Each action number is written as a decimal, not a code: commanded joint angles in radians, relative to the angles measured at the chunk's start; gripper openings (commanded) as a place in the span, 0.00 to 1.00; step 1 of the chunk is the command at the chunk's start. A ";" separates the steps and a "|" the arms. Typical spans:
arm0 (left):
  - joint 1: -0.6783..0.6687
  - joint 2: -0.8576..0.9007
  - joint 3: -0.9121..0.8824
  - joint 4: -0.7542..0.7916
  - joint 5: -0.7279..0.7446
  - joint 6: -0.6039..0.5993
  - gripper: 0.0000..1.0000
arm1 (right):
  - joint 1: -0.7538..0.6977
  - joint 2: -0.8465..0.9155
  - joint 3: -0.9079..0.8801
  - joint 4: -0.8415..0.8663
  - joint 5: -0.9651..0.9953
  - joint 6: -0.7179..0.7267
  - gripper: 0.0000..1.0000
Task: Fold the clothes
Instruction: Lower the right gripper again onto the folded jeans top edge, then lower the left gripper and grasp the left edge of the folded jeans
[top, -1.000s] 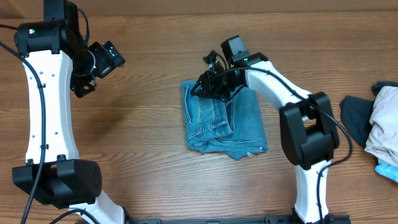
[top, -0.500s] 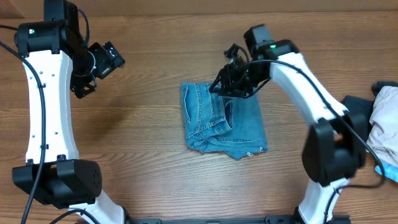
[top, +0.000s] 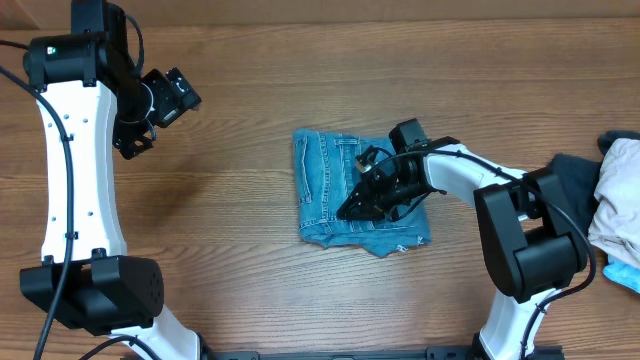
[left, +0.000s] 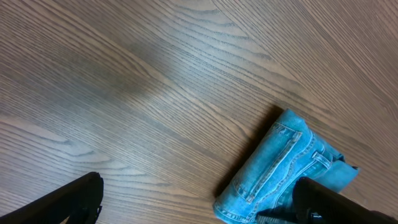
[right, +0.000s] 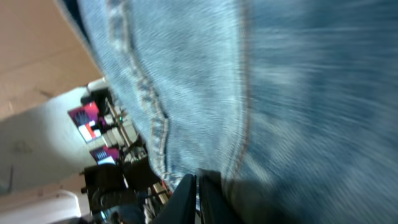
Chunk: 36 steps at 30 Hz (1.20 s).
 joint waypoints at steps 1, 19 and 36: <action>-0.001 -0.015 -0.005 -0.002 -0.009 0.027 1.00 | -0.049 0.020 -0.019 -0.003 0.168 0.063 0.08; -0.149 -0.015 -0.443 0.274 0.409 0.257 1.00 | -0.092 -0.369 0.416 -0.450 0.586 0.077 1.00; -0.477 0.000 -0.823 0.766 0.365 0.025 1.00 | -0.095 -0.369 0.416 -0.450 0.594 0.076 1.00</action>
